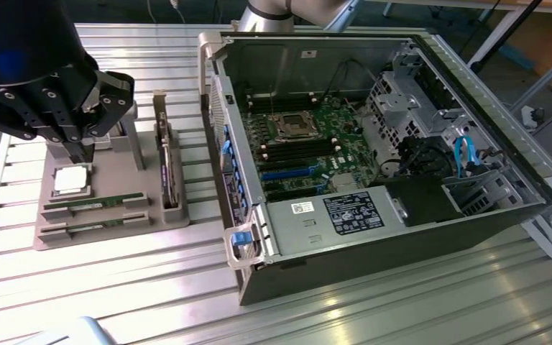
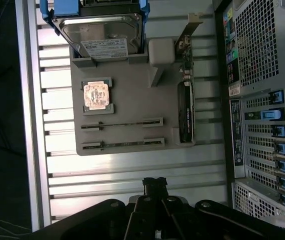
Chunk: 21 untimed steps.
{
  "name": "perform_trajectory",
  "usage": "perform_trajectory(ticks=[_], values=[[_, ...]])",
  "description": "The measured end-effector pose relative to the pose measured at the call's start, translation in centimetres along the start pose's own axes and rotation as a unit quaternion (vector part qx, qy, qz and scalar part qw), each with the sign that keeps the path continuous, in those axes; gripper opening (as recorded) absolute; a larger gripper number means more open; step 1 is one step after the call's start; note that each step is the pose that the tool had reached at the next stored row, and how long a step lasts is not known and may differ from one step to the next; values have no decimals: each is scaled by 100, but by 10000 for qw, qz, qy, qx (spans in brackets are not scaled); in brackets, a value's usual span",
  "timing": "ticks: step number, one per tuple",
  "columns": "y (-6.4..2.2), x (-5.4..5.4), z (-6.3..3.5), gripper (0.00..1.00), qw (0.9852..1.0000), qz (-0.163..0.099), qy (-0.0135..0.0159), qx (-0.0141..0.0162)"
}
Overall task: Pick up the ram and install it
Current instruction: 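Reach for the ram, then pick up the ram and move it above insertion slot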
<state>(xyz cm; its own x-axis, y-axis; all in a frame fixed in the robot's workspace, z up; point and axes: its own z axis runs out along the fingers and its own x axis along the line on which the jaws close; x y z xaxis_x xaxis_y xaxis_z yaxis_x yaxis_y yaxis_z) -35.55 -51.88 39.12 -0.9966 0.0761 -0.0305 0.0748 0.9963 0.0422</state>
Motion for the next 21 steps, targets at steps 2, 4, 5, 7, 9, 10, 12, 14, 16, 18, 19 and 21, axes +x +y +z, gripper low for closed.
perform_trajectory(ticks=[2, 4, 5, 7, 9, 10, 12, 14, 16, 18, 19, 21], values=[[0, 0, 0, 10, 10000, 0, 0, 0], [0, 0, 0, 10, 10000, -3, 0, 0], [0, 0, 1, 10, 10000, -24, 1, -1], [1, 1, 0, 10, 9999, -167, 7, -5], [0, 0, 1, 10, 9994, -348, 15, -11], [0, 0, 2, 10, 9991, -435, 19, -13], [0, 1, 3, 10, 9981, -619, 26, -19], [0, 0, 4, 10, 9967, -815, 34, -25], [0, 0, 6, 10, 9942, -1075, 45, -33], [0, 0, 8, 10, 9914, -1308, 55, -40], [0, 0, 8, 10, 9898, -1426, 60, -44], [0, 1, 10, 10, 9871, -1601, 68, -49]])
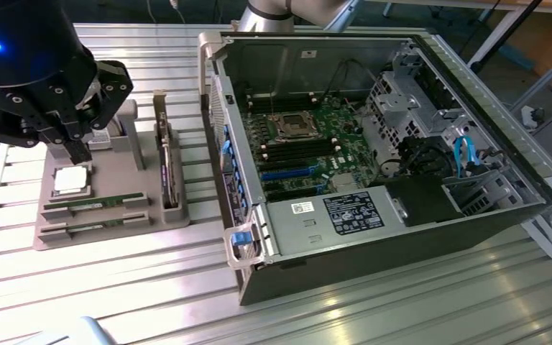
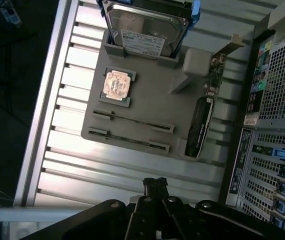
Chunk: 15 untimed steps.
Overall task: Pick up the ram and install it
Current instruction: 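Pick up the ram and move it above insertion slot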
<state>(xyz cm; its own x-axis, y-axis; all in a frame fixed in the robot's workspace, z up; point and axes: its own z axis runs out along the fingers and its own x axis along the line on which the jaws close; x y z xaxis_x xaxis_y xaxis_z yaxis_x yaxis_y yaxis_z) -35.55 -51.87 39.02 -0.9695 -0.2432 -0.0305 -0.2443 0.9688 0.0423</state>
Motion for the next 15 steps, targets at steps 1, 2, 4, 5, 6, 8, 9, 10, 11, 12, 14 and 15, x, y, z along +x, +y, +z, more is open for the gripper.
perform_trajectory(ticks=[1, 2, 4, 5, 6, 8, 9, 10, 11, 12, 14, 15], values=[[0, 0, 1, 10, 9999, -106, 5, -3], [0, 0, 2, 10, 9998, -183, 8, -6], [0, 0, 3, 10, 9993, -384, 16, -12], [0, 0, 4, 10, 9989, -473, 20, -15], [0, 0, 5, 10, 9984, -568, 24, -17], [0, 0, 8, 10, 9968, -797, 33, -25], [0, 0, 8, 10, 9960, -888, 38, -27], [0, 0, 10, 10, 9944, -1059, 45, -33], [-1, 0, 11, 10, 9929, -1184, 50, -36], [-1, 0, 12, 10, 9917, -1284, 54, -39], [-1, 0, 14, 10, 9888, -1491, 63, -46], [-1, 0, 16, 10, 9870, -1607, 68, -49]])
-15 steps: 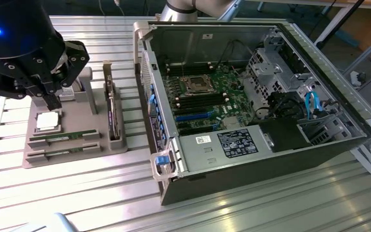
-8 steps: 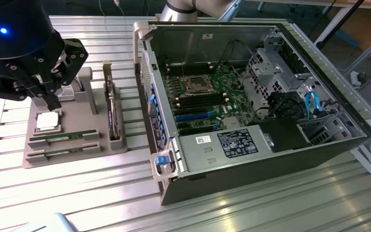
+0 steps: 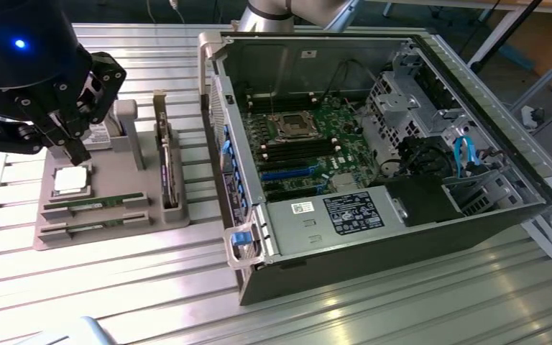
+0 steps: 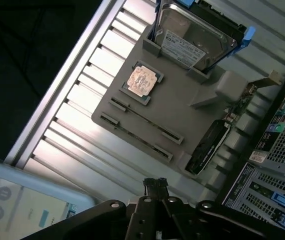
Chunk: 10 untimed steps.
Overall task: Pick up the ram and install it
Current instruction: 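Pick up the ram and move it above insertion slot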
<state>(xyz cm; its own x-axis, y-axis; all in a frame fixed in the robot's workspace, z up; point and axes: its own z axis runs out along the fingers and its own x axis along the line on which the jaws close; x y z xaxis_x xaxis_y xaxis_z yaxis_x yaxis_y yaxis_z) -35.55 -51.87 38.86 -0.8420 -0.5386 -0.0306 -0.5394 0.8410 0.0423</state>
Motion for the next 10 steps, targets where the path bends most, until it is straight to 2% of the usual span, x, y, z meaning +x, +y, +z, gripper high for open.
perform_trajectory(ticks=[5, 6, 8, 10], values=[[0, 0, 6, 10, 9989, -479, 20, -15], [-1, 0, 8, 10, 9978, -658, 28, -20], [0, 0, 11, 10, 9965, -837, 35, -25], [-1, 1, 18, 10, 9927, -1208, 52, -37]])
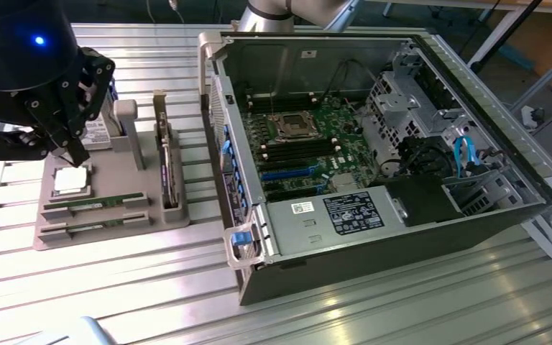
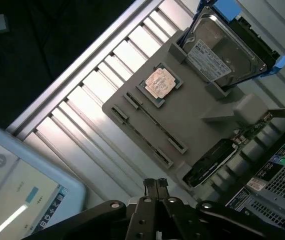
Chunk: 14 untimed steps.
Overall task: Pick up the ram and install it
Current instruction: 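Pick up the ram and move it above insertion slot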
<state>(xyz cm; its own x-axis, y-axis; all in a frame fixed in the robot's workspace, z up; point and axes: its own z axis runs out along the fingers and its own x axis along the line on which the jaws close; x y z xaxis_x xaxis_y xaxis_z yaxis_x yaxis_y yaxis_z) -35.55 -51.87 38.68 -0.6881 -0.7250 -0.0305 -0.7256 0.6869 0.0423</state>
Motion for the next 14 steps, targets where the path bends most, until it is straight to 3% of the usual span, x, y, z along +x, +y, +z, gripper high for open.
perform_trajectory(ticks=[3, 6, 12, 14], values=[[0, 0, 6, 10, 9995, -310, 13, -9], [-1, 0, 13, 10, 9980, -631, 26, -19], [-1, 1, 28, 10, 9908, -1354, 57, -41], [-1, 1, 35, 10, 9869, -1612, 68, -49]])
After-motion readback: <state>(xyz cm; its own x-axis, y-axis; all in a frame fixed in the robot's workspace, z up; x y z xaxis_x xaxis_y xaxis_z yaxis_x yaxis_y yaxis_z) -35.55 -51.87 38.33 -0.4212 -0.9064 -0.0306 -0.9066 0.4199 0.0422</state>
